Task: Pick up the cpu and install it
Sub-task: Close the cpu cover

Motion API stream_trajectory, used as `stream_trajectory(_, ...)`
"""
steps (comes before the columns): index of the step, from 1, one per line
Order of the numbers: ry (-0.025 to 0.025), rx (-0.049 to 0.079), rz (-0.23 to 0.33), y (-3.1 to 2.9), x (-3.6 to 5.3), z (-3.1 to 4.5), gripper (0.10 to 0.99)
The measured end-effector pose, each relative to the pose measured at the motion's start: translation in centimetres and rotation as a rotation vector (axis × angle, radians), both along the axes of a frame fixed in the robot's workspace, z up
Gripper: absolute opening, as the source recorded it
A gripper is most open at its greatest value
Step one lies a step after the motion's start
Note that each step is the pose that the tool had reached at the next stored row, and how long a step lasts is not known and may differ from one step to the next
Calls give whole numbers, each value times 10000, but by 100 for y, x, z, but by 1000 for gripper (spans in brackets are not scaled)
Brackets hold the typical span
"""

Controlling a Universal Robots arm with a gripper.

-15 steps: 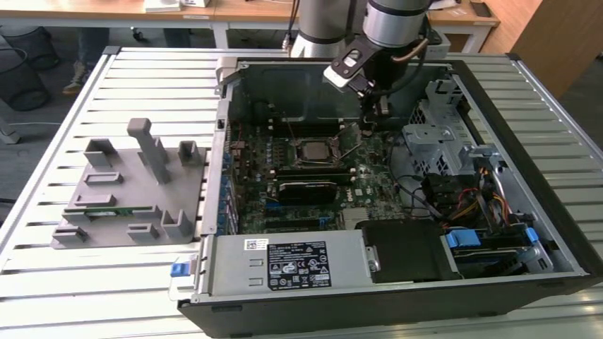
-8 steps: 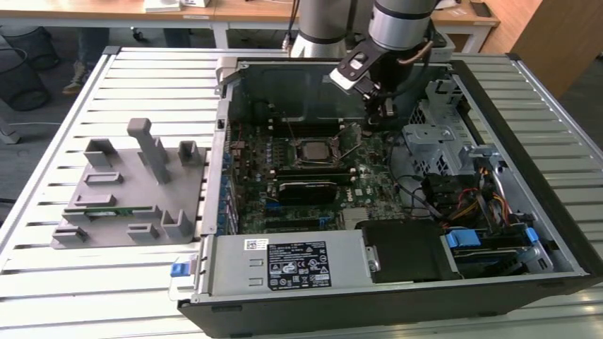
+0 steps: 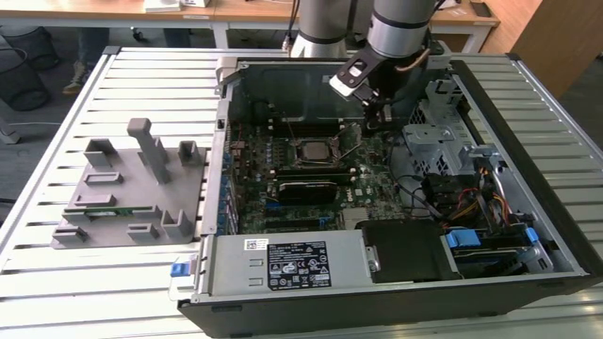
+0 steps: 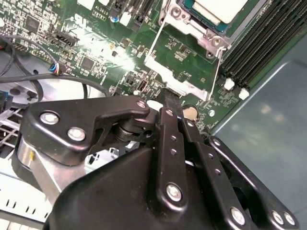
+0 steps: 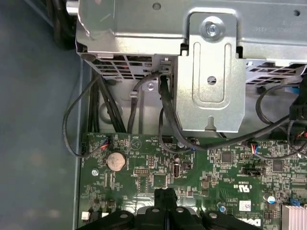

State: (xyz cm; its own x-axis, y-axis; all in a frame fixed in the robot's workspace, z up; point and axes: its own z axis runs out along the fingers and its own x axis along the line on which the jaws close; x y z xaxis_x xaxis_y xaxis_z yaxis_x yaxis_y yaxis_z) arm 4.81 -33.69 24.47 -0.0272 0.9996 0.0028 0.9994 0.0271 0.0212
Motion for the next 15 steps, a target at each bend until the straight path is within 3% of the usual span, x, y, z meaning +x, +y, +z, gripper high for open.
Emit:
stream_trajectory(7,52,77,2,1,-86,2,110)
stream_trajectory(15,91,107,2,6,-254,14,110)
